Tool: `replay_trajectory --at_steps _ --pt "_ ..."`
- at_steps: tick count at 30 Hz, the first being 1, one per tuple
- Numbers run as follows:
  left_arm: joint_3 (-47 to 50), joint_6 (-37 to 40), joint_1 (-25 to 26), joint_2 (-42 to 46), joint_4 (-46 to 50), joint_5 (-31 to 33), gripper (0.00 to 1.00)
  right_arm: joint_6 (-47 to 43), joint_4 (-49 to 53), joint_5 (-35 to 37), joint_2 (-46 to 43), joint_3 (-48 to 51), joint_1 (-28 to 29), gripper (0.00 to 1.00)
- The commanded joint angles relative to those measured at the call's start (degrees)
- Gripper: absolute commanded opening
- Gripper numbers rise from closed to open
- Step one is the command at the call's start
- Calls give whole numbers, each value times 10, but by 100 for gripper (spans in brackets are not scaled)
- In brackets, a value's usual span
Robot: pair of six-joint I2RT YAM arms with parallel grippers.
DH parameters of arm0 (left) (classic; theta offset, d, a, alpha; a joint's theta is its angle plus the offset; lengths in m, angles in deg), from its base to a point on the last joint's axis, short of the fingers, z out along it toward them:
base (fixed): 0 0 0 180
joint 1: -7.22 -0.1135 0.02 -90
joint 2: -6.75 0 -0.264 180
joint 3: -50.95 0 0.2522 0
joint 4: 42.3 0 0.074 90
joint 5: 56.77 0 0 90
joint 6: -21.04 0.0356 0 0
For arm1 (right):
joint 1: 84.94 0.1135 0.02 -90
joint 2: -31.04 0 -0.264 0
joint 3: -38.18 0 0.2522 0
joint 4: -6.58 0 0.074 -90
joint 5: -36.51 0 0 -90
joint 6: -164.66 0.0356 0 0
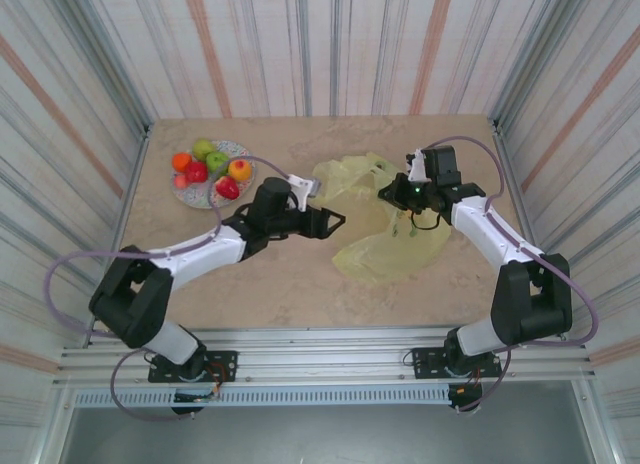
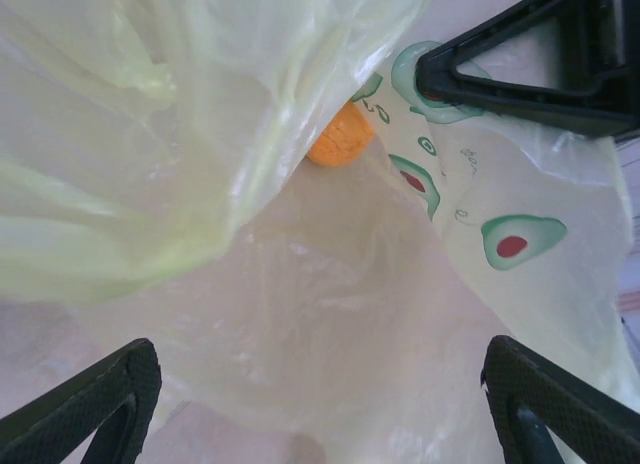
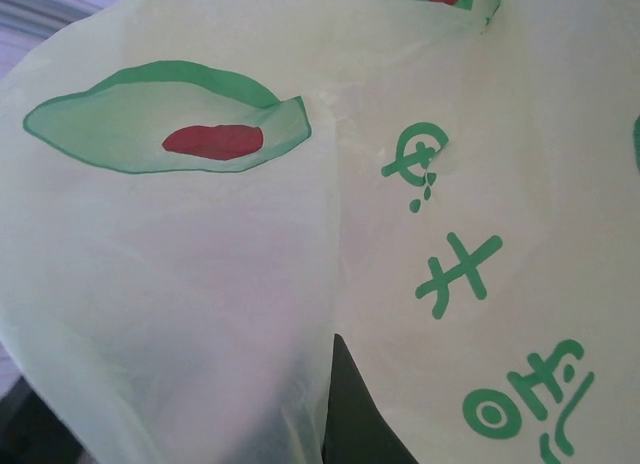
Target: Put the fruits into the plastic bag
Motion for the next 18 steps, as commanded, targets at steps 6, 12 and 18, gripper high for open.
replay_trajectory --at_steps 6,12,18 --pt "21 72 -84 150 150 102 90 -40 24 24 3 3 -1 0" --pt "6 -8 -201 138 185 243 94 -40 14 17 6 4 -1 0" --pt "-46 -11 -289 22 186 267 97 -38 9 7 5 1 -2 0"
